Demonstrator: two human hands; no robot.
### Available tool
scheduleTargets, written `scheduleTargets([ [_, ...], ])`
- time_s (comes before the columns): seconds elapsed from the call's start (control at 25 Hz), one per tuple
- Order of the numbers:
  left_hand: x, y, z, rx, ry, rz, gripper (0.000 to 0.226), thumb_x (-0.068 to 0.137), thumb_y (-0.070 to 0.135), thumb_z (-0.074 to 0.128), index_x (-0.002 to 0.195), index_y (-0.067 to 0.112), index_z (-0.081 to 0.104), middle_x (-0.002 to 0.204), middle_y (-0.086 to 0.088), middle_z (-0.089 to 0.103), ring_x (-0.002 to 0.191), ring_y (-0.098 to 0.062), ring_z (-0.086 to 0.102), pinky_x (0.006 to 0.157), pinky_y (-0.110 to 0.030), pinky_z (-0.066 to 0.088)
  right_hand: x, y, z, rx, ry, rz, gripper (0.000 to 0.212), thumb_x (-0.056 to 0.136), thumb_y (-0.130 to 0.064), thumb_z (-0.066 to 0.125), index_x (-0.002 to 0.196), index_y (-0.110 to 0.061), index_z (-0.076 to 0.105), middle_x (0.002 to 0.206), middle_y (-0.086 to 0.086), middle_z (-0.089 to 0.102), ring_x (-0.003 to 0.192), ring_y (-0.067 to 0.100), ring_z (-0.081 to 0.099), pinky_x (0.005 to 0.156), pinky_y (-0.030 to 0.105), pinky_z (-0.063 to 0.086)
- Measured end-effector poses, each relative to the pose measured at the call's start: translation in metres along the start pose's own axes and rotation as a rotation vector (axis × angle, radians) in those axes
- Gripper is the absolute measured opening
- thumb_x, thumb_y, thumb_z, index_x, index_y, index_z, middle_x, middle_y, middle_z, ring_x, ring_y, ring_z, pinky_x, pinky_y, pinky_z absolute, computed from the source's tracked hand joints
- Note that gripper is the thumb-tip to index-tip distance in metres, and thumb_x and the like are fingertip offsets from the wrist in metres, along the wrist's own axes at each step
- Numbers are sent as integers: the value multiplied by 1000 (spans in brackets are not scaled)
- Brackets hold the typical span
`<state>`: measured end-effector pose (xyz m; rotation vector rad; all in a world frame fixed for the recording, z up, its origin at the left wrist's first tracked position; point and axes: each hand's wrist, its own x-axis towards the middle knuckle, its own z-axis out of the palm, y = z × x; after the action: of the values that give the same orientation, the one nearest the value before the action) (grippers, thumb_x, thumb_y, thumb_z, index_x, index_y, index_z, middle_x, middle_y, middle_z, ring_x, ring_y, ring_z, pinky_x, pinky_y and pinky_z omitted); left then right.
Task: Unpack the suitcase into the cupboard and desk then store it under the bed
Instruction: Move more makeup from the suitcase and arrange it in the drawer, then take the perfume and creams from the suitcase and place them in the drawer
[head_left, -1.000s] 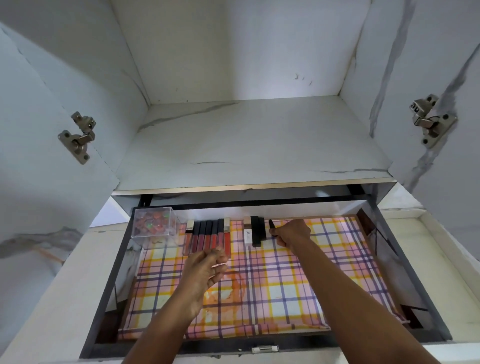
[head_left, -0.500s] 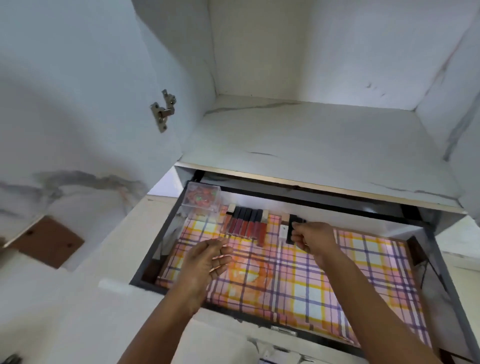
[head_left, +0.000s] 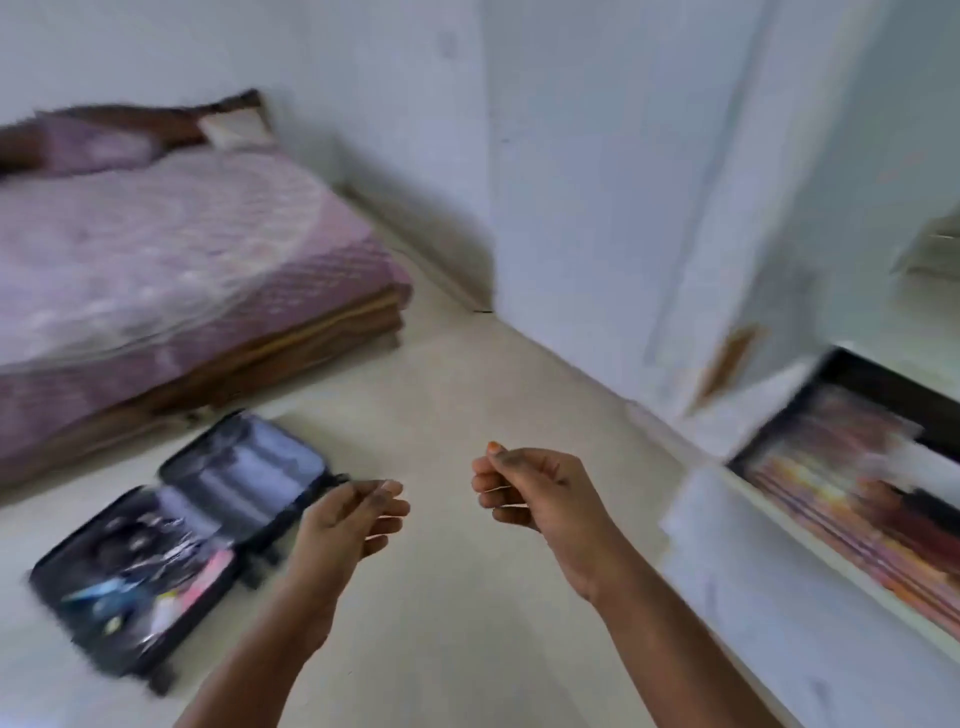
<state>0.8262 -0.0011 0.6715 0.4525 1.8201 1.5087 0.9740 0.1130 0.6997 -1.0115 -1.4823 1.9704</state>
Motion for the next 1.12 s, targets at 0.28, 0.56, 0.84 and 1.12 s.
scheduleTargets([
  [0.28,15,-28,-252,-231,575,-73,15,92,17,55,87,7,65,86,-15,67,78,-23,58,71,-29,43,116,28,233,-28,-354,161,25,90,-21,60,87,2,69,74,12,67,63,17,62,59,22,53],
  [0.56,93,-45,-423,-298,909,-221,19,89,20,60,94,3,67,88,-12,69,82,-22,61,79,-32,48,270,86,451,-61,-539,358,22,91,-20,59,81,-2,69,63,5,68,52,9,63,50,17,52],
  [0.84,204,-77,-550,-360,916,-288,18,90,21,58,93,5,67,82,-8,71,78,-19,63,76,-31,48,365,157,634,-168,-609,470,20,91,-17,59,81,-4,69,64,5,67,51,9,60,48,16,49],
  [1.12,356,-314,-677,-315,1000,-495,13,92,17,57,86,7,65,78,-9,69,73,-22,60,67,-30,45,484,415,756,-515,-573,406,18,90,-11,60,75,-5,68,61,5,64,48,8,56,44,17,45],
])
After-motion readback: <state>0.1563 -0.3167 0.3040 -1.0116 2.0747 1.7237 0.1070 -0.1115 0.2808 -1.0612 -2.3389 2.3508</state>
